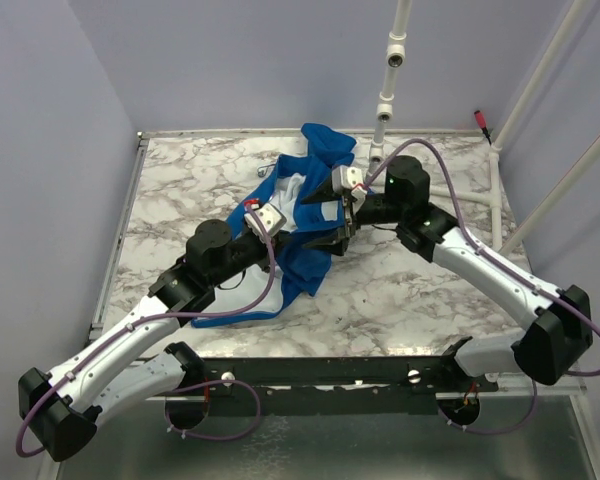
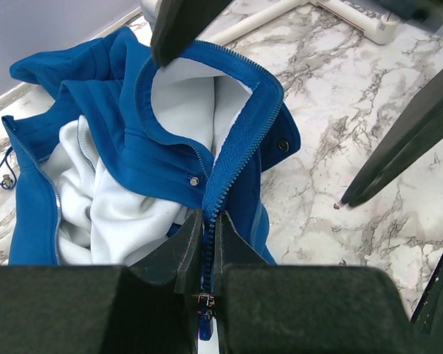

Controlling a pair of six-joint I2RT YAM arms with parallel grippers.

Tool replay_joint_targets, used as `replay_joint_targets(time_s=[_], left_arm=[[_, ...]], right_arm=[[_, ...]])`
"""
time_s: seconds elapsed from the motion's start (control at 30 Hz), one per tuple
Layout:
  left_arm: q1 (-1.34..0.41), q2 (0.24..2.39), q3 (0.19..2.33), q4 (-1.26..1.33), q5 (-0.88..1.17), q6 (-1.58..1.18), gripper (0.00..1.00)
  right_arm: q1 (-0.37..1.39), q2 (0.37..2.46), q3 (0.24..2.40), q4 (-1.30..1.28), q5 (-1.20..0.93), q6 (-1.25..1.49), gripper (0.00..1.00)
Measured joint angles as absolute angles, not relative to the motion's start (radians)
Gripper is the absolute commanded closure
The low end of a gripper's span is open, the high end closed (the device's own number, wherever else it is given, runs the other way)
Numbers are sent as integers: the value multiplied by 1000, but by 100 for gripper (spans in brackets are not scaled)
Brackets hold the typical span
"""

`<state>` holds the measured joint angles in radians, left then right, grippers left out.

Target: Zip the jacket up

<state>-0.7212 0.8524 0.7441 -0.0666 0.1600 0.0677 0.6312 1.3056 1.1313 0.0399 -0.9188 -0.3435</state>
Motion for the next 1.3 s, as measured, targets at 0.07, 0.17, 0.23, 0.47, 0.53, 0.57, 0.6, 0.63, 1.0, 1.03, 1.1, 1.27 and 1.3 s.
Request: replay_joint_targets(time_s=[0.07, 0.17, 0.23, 0.47, 0.53, 0.57, 0.6, 0.63, 1.0, 1.03, 1.1, 1.27, 1.3], left_arm=[[-721, 851, 744, -67, 164, 67, 100], [-721, 850, 746, -67, 168, 64, 100], [-721, 849, 747, -67, 168, 60, 100], [-721, 846, 765, -53, 168, 24, 100], [-721, 846, 770, -52, 168, 9, 100], [-721, 846, 773, -50, 168, -3, 100], [-721, 846, 775, -46, 168, -11, 100], [-721, 846, 776, -39, 168, -25, 100], [-721, 853, 776, 6, 168, -114, 100], [-721, 854, 776, 9, 168, -122, 100], [-721, 857, 776, 19, 168, -140, 100], [-719, 860, 776, 21, 171, -170, 100], [-719, 860, 776, 20, 171, -169, 99]], right_arm=[[631, 1354, 1119, 94, -971, -315, 0], [631, 1406, 1091, 157, -1033, -275, 3], [631, 1420, 1069, 188, -1060, -251, 4], [631, 1450, 965, 416, -1125, -102, 10], [631, 1472, 912, 541, -1128, -21, 12], [631, 1483, 886, 606, -1127, 21, 14], [631, 1496, 862, 668, -1126, 66, 14], [631, 1508, 844, 722, -1122, 104, 14], [631, 1562, 751, 1132, -984, 407, 50], [631, 1575, 751, 1166, -978, 435, 65], [631, 1600, 750, 1219, -964, 482, 89], [631, 1597, 753, 1159, -947, 528, 99], [631, 1575, 767, 1076, -943, 509, 99]])
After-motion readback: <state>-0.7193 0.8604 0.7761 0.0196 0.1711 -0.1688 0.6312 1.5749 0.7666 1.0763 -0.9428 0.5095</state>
